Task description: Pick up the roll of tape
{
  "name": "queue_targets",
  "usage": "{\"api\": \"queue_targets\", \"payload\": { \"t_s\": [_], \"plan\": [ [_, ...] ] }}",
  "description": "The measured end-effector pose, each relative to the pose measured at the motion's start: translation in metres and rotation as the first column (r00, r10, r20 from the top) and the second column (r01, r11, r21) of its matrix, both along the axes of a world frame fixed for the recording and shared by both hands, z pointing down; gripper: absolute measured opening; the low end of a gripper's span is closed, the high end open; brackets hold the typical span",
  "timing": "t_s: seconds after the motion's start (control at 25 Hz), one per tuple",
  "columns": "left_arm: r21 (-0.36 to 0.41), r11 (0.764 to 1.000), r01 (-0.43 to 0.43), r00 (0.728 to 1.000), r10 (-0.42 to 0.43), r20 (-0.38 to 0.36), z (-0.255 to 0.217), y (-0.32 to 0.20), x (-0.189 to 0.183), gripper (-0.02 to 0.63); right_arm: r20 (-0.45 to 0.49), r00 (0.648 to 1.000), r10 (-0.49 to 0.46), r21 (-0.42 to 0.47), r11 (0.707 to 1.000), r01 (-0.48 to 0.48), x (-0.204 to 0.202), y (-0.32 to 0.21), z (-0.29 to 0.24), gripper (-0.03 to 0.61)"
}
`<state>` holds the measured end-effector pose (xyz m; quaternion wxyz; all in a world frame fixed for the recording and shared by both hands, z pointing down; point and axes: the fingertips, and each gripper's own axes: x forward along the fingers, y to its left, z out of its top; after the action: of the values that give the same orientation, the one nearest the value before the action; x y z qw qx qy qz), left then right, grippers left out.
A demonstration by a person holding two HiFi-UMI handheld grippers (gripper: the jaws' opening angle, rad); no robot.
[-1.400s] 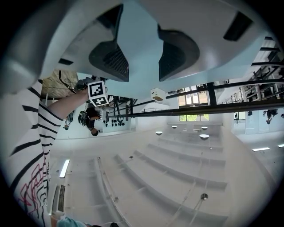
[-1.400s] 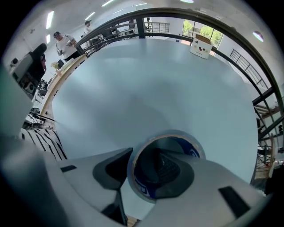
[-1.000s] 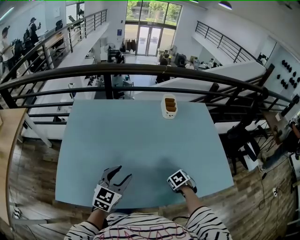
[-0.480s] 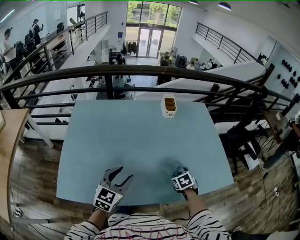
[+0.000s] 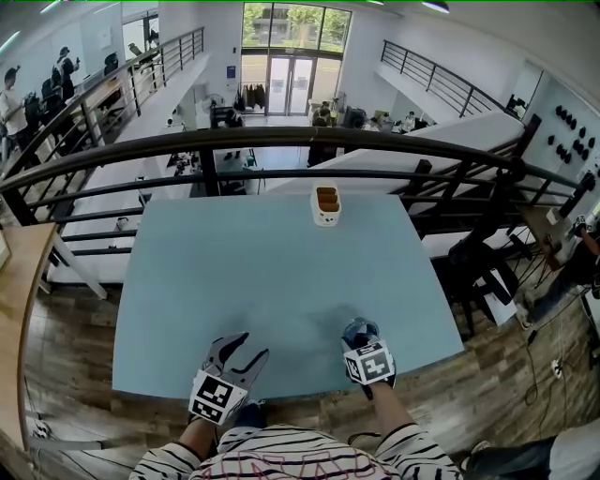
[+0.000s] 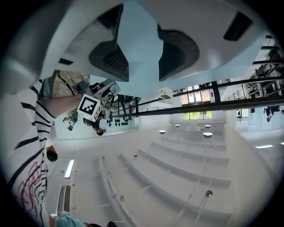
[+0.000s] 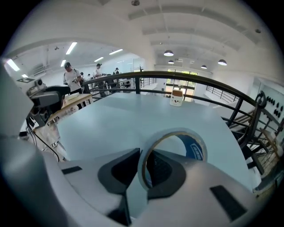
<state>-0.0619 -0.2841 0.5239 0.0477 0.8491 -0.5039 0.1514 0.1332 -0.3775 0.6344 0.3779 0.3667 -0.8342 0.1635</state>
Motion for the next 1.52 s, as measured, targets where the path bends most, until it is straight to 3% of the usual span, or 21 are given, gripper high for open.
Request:
{"api": "queue_targets", "payload": {
  "t_s": [0.28,0.52,0.64,0.72,1.08,1.52],
  "plan": [
    [0.017,1.000,-0.008,1.000,0.008,0.005,-0.005,0.023,0.020,0.192,0.163,0.987,0.011,0.137,0.990,-0.034,0.002,0.031,-0.060,0.064],
    [0.037,0.999,0.005,1.000,-0.006,0.016,-0.007,0.049,0.035,0.182,0.273,0.962,-0.034,0.211,0.977,-0.026,-0.001,0.071,-0.098,0.064],
    [0.051,0.998,0.022,1.000,-0.023,0.015,-0.009,0.060,0.040,0.084,0.311,0.949,-0.057,0.232,0.973,-0.018,-0.002,0.091,-0.111,0.064],
    [0.052,0.998,0.030,0.999,-0.031,0.015,-0.009,0.066,0.043,0.058,0.333,0.940,-0.072,0.240,0.971,-0.011,-0.003,0.104,-0.115,0.064],
    [0.038,0.999,0.027,0.999,-0.029,0.034,0.000,0.093,0.050,0.028,0.409,0.906,-0.110,0.271,0.963,-0.006,-0.009,0.149,-0.123,0.064],
    [0.040,0.999,0.031,0.999,-0.033,0.029,0.002,0.101,0.057,0.026,0.410,0.907,-0.094,0.282,0.959,-0.028,0.004,0.162,-0.121,0.064]
  ]
}}
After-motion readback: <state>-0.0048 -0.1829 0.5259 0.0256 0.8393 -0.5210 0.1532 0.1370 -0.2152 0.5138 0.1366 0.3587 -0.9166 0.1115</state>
